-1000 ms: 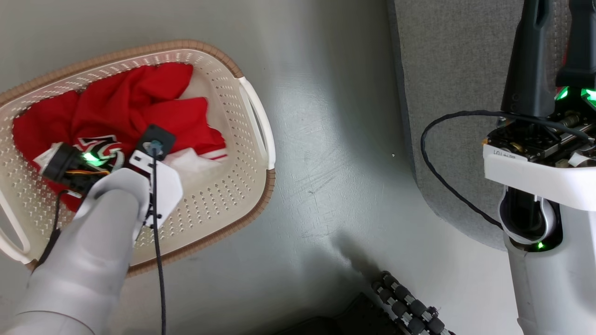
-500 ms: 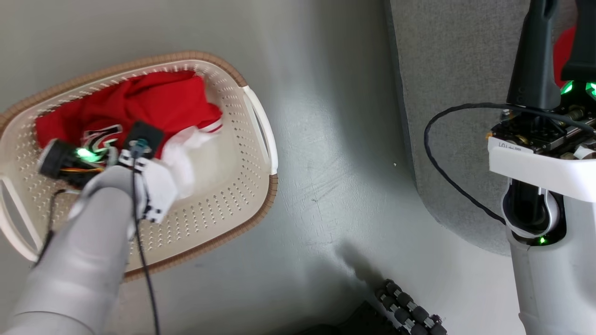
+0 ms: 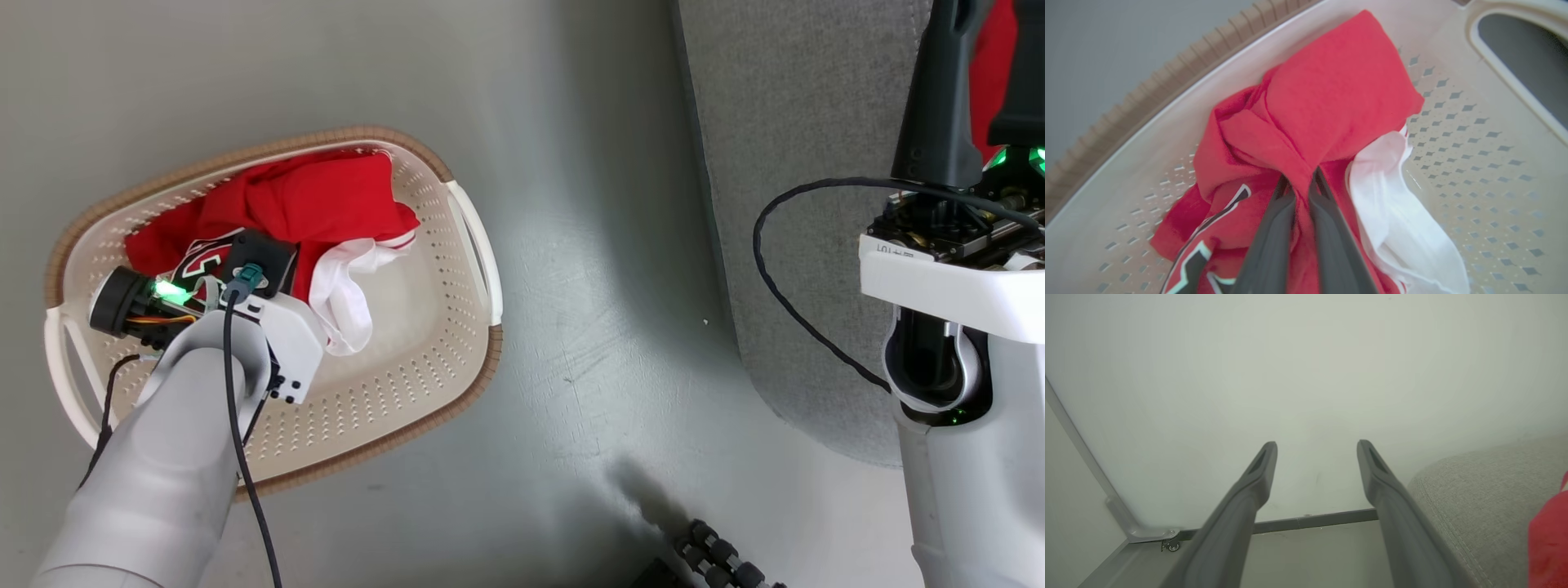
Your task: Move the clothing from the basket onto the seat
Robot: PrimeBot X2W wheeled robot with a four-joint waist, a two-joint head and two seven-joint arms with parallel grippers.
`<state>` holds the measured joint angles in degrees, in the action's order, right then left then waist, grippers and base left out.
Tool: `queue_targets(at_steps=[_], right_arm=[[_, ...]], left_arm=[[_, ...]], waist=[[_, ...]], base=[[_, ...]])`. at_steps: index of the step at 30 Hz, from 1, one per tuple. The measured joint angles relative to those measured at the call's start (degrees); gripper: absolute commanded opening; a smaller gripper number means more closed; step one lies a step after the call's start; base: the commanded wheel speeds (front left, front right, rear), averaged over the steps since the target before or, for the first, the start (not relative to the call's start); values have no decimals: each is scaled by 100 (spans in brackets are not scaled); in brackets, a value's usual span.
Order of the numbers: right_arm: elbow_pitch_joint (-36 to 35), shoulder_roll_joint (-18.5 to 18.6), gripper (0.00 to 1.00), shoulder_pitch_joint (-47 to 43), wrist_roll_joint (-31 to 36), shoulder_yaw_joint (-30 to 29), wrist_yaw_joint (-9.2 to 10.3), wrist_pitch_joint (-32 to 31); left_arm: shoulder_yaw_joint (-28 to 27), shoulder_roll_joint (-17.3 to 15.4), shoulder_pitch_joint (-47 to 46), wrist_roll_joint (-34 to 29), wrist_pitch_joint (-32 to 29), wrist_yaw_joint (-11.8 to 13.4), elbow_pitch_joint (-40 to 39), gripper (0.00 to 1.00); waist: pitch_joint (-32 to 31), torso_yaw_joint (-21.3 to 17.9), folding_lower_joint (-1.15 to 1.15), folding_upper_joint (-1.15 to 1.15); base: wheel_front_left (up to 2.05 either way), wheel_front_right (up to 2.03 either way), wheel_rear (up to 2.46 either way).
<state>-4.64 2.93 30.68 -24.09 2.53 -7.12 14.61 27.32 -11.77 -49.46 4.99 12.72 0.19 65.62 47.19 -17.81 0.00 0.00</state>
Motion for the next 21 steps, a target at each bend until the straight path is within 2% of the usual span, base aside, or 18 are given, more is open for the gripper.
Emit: queue_targets(at_steps=[7,21], right_arm=[[97,0,100,-27,56,-19,0,0],[271,120,100,-277,204,-33,0,0]], left_arm=[[-88,180,168,151,97,-27,-137,0],[-146,281,532,247,145,-78,-455,0]], waist=[[-265,89,0,0],[-764,260,0,0]], base=[[0,0,0],[0,0,0]])
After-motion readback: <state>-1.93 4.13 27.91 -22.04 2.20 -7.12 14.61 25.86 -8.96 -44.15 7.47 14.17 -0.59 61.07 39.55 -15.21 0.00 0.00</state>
